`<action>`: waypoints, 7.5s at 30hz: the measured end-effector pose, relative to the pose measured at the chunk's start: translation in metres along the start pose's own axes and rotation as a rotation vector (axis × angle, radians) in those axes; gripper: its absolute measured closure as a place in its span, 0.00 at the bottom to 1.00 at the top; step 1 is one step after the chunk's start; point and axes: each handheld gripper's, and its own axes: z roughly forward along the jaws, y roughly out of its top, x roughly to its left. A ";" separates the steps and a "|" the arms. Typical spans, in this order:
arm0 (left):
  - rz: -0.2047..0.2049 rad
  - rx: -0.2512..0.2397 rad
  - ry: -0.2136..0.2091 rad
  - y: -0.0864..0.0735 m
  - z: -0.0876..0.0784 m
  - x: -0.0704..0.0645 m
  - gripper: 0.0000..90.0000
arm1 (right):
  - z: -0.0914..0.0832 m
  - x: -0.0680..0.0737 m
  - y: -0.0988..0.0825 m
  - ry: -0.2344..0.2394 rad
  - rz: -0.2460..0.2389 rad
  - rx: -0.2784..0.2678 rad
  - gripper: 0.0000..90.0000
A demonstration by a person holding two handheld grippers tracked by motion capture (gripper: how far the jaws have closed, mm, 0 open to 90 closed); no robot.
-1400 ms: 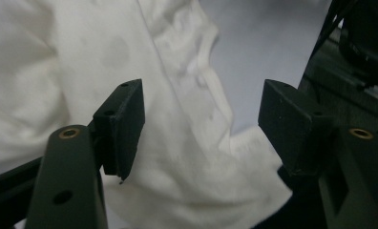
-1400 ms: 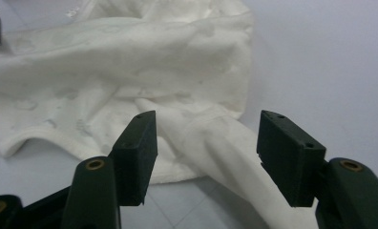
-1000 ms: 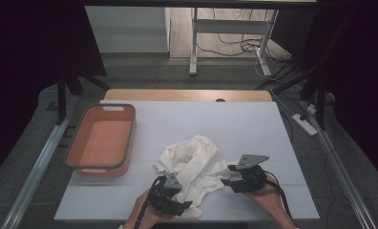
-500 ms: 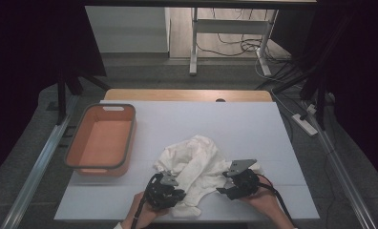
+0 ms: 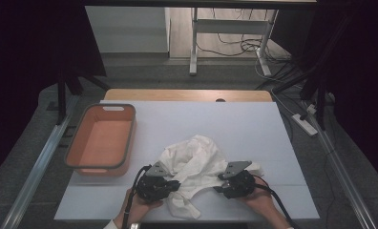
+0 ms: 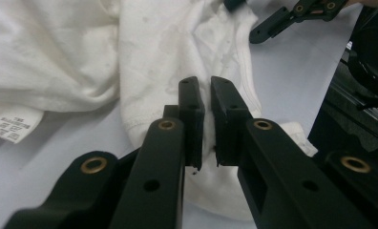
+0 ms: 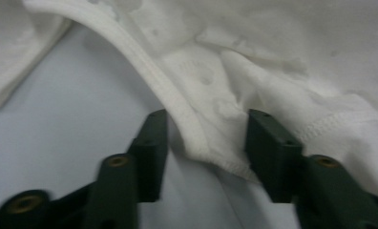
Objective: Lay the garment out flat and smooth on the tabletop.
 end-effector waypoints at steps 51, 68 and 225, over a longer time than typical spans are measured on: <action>-0.017 -0.318 0.061 0.052 -0.067 0.026 0.92 | -0.104 -0.004 0.062 -0.174 0.029 -0.395 0.95; -0.066 -0.309 0.214 0.129 -0.054 0.086 0.88 | -0.082 -0.072 0.115 -0.283 0.128 -0.369 0.92; -0.070 0.015 0.257 0.029 0.037 0.061 0.91 | -0.106 -0.084 -0.055 -0.390 0.416 -0.278 0.50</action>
